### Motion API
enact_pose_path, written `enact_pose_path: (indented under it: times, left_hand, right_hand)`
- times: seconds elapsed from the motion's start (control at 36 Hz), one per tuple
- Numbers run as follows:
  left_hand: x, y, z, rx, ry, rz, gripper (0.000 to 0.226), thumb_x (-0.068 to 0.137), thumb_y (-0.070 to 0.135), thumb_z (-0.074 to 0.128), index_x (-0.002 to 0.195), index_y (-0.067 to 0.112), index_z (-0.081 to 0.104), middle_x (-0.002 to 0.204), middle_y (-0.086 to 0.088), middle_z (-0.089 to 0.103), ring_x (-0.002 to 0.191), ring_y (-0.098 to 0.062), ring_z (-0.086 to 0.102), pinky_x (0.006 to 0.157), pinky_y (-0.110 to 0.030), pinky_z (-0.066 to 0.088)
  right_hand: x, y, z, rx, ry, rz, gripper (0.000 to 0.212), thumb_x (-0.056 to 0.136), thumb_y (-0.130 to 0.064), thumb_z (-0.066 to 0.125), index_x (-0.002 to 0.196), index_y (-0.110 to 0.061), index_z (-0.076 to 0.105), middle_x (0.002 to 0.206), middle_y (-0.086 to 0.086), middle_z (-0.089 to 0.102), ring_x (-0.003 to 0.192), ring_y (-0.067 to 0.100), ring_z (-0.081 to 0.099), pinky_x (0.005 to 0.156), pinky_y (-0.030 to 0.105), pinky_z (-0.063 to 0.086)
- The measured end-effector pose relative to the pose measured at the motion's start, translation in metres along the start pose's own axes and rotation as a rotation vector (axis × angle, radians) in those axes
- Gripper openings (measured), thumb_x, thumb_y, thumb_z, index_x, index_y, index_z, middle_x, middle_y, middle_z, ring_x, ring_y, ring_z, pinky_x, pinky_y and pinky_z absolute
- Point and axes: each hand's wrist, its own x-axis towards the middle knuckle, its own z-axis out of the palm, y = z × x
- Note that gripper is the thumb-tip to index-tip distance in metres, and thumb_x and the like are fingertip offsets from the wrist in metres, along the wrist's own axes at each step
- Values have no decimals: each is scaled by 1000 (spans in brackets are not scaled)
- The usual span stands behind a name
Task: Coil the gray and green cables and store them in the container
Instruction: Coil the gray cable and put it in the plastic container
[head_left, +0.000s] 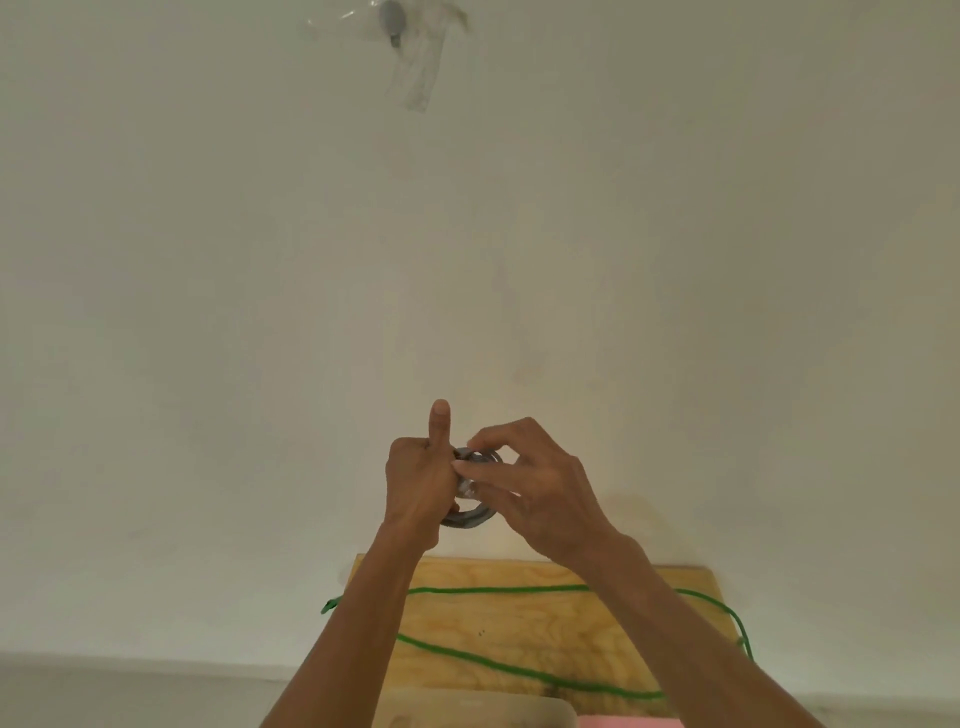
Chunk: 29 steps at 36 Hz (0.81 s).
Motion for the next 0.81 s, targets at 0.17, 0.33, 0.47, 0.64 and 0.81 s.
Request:
enact_pose_path:
  times: [0.17,0.33,0.47,0.64,0.81]
  left_hand:
    - [-1,2,0,-74,-69,-21,70,93,66,45,48,12,39,45,-4,34,41,-18,30,44,-25,28]
    - [-3,12,-2,-30,-58,84,71,96,61,44,53,5,54,39,5,52,32,-13,47,39,-22,39]
    - [-10,7,0,113,-140,222,72,93,65,40,48,14,63,49,-7,64,41,-13,55,53,-33,52]
    - [-20,7,5,153,-269,253,67,88,66,51,47,13,56,40,5,51,38,-11,44,48,-27,42]
    - [-22,-4,12,77,-195,201,69,95,58,51,45,11,49,39,2,48,37,-13,41,50,-31,39]
  right_hand:
    - [2,-8,4,132,100,148,11,95,-20,65,95,-10,70,96,-4,69,94,14,61,75,30,53]
    - [13,-22,-8,618,275,671,14,98,-21,59,92,-11,67,84,0,75,81,15,74,74,24,58]
    - [20,-15,-3,743,407,923,21,98,-25,58,91,-7,66,77,1,74,75,19,75,72,34,62]
    - [16,-7,7,590,305,1024,15,93,-35,65,98,-20,66,88,-2,73,74,13,72,66,30,58]
    - [12,-8,3,516,178,970,12,92,-33,65,86,-24,69,77,-7,71,60,13,67,58,24,53]
